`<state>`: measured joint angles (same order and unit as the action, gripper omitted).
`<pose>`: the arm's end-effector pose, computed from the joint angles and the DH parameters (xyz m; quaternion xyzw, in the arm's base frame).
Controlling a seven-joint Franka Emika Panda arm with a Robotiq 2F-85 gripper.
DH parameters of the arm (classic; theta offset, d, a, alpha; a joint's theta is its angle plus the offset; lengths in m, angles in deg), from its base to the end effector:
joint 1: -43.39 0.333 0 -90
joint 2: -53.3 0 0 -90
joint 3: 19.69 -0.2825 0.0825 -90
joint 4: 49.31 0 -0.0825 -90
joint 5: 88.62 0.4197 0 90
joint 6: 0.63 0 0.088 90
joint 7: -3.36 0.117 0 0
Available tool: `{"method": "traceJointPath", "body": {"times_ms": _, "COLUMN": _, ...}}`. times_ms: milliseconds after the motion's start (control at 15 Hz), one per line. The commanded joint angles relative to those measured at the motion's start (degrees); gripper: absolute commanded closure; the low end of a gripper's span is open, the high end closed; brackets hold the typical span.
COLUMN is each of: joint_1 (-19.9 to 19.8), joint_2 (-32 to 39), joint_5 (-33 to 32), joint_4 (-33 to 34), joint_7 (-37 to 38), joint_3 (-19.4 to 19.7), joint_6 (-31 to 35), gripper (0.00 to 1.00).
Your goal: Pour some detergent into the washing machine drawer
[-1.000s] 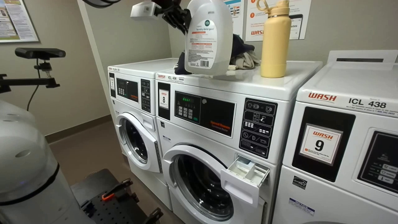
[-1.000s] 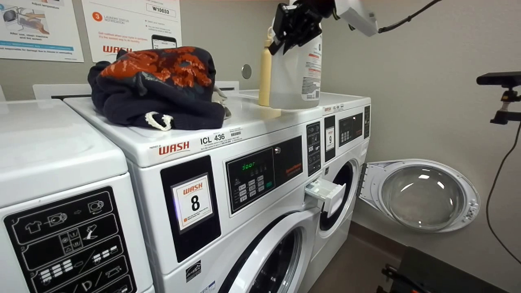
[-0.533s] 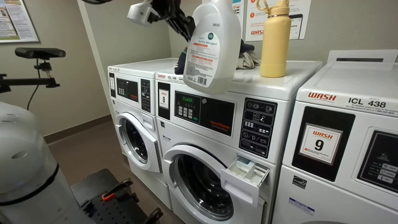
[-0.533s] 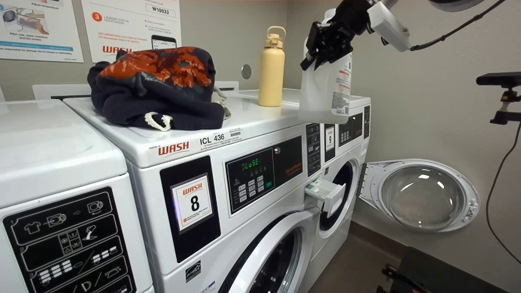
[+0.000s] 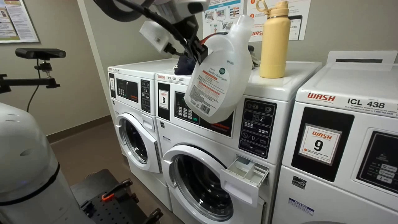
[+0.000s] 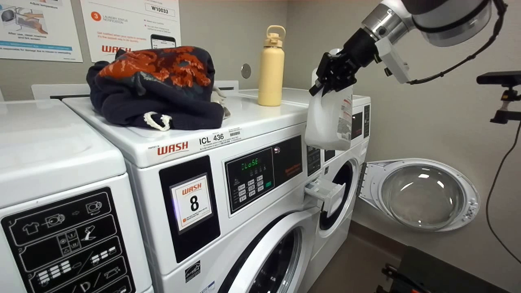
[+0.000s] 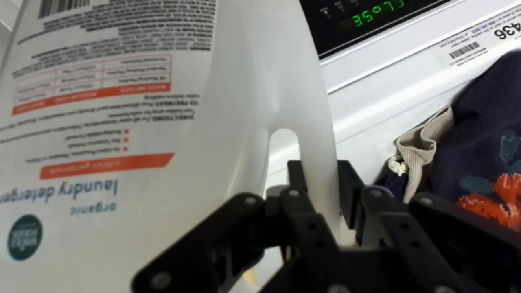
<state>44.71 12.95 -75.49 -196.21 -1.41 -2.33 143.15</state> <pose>0.4335 -0.1284 0.5076 -0.9235 0.1555 -0.3221 0.1383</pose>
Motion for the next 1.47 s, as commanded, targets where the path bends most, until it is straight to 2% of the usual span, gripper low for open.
{"method": "traceJointPath", "body": {"times_ms": 0, "joint_1": 4.34, "joint_2": 2.1, "joint_5": 6.82, "joint_4": 1.78, "joint_7": -7.38, "joint_3": 5.38, "joint_6": -1.14, "gripper": 0.94}}
{"method": "traceJointPath", "body": {"times_ms": 267, "joint_1": 6.54, "joint_2": 4.32, "joint_5": 13.36, "joint_4": 2.08, "joint_7": -12.23, "joint_3": 8.7, "joint_6": -3.07, "gripper": 0.94}}
{"method": "traceJointPath", "body": {"times_ms": 533, "joint_1": 6.37, "joint_2": 5.14, "joint_5": 19.41, "joint_4": 1.11, "joint_7": -14.64, "joint_3": 10.35, "joint_6": -5.09, "gripper": 0.94}}
{"method": "traceJointPath", "body": {"times_ms": 1000, "joint_1": 4.08, "joint_2": 6.68, "joint_5": 33.26, "joint_4": -0.57, "joint_7": -19.11, "joint_3": 11.97, "joint_6": -7.92, "gripper": 0.94}}
{"method": "traceJointPath", "body": {"times_ms": 1400, "joint_1": -0.12, "joint_2": 12.25, "joint_5": 46.86, "joint_4": -0.67, "joint_7": -24.87, "joint_3": 12.18, "joint_6": -13.14, "gripper": 0.94}}
